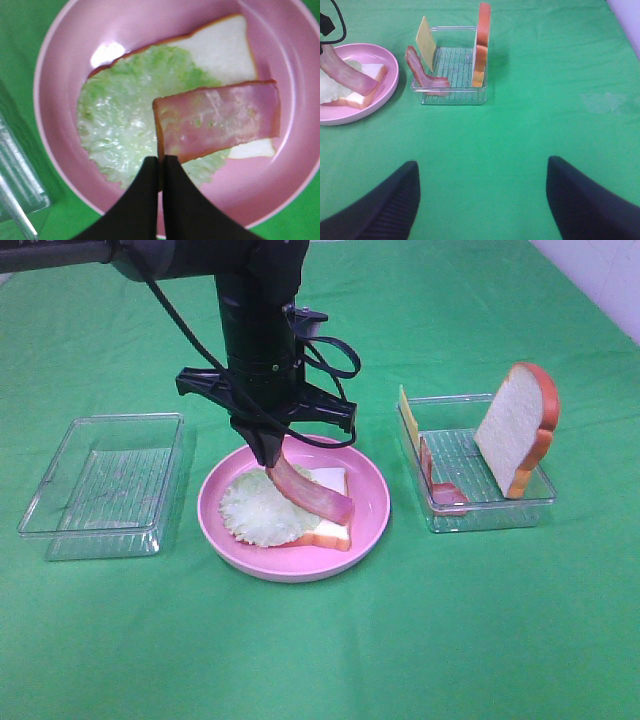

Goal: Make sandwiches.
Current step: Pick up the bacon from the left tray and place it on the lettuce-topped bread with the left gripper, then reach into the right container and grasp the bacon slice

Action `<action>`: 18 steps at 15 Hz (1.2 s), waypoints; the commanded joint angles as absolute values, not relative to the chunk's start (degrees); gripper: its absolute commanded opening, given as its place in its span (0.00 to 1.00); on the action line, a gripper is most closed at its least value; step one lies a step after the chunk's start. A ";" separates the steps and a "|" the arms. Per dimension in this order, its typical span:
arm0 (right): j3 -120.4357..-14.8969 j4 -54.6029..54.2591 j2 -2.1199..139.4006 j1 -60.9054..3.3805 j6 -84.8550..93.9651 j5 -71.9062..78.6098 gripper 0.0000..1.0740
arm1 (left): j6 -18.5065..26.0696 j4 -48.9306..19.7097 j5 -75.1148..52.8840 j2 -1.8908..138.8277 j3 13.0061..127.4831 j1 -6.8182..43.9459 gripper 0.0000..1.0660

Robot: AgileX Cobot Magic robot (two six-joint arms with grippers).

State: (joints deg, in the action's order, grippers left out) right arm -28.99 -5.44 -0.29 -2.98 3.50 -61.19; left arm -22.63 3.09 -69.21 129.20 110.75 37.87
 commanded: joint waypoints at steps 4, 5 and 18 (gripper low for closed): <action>-28.88 -5.21 -1.15 -2.69 3.95 -60.73 0.63 | -24.12 4.30 -71.73 129.26 110.47 37.99 0.00; -28.88 -5.21 -1.15 -2.69 3.95 -60.73 0.63 | -24.12 4.24 -71.73 129.26 110.47 37.99 0.00; -28.88 -5.21 -1.15 -2.69 3.95 -60.73 0.63 | -20.05 10.08 -73.80 118.49 111.33 37.99 0.76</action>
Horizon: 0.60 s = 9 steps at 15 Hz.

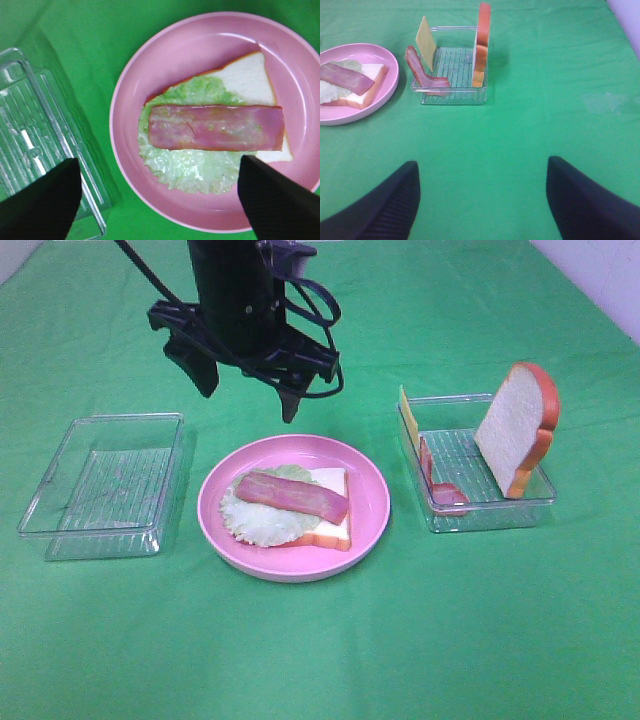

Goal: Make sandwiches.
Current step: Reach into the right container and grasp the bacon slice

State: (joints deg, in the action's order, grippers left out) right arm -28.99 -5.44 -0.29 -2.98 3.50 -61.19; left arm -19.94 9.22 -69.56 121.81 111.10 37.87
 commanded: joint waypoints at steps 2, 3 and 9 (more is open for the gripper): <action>-28.88 -5.21 -1.15 -2.69 3.95 -60.73 0.63 | -19.88 10.83 -73.80 112.19 111.27 37.99 0.76; -28.88 -5.21 -1.15 -2.69 3.95 -60.73 0.63 | -19.31 10.83 -73.80 109.32 111.27 37.99 0.76; -28.88 -5.21 -1.15 -2.69 3.95 -60.73 0.63 | -16.56 10.03 -73.74 93.56 106.28 37.99 0.75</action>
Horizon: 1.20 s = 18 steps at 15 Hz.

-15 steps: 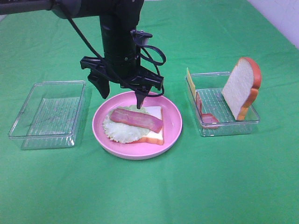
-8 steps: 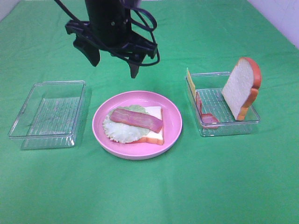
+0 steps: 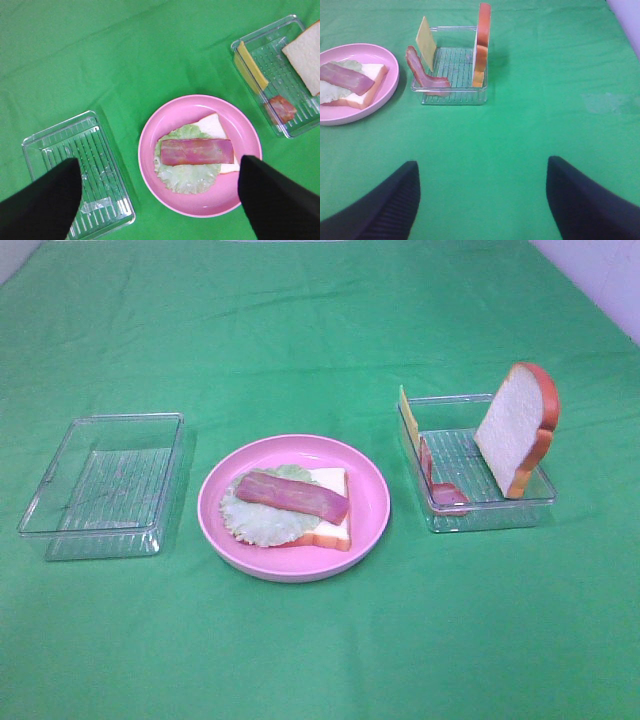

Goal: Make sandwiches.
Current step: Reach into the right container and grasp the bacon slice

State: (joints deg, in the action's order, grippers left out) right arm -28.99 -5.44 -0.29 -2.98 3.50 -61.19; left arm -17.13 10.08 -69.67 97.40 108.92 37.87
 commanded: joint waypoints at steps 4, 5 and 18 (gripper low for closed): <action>-28.88 -5.21 -1.15 -2.69 3.95 -60.73 0.63 | -15.76 9.91 -73.28 76.60 86.69 37.99 0.75; -28.88 -5.21 -1.15 -2.69 3.95 -60.73 0.63 | -15.76 9.97 -72.59 72.65 82.45 37.99 0.75; -28.88 -5.21 -1.15 -2.69 3.95 -60.68 0.63 | -15.24 9.80 -57.41 20.57 36.90 37.99 0.75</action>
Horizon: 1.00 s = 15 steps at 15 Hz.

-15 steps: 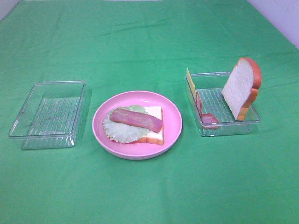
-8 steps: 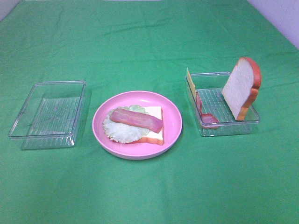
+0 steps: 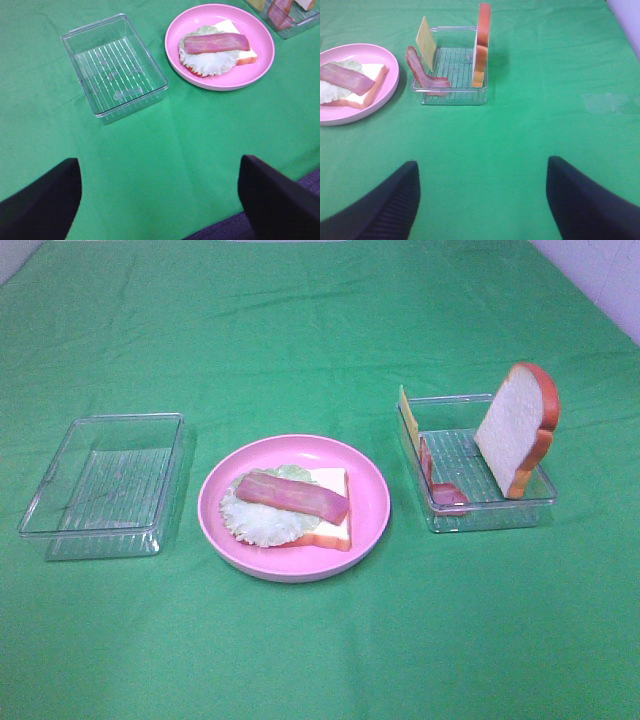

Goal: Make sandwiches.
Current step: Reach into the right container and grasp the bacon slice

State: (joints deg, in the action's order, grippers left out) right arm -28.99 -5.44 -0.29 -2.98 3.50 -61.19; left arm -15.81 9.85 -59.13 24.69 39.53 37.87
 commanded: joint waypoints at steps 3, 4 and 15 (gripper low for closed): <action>-28.88 -5.21 -1.15 -2.69 3.95 -60.62 0.63 | -12.49 9.11 -55.69 12.26 30.14 37.99 0.75; -28.88 -5.16 -0.69 -2.69 3.95 -60.56 0.63 | -11.57 8.42 -55.75 10.54 30.31 37.99 0.75; -30.54 -17.59 30.71 -2.69 5.90 -41.20 0.63 | 2.18 -5.33 -59.99 4.53 28.59 37.99 0.75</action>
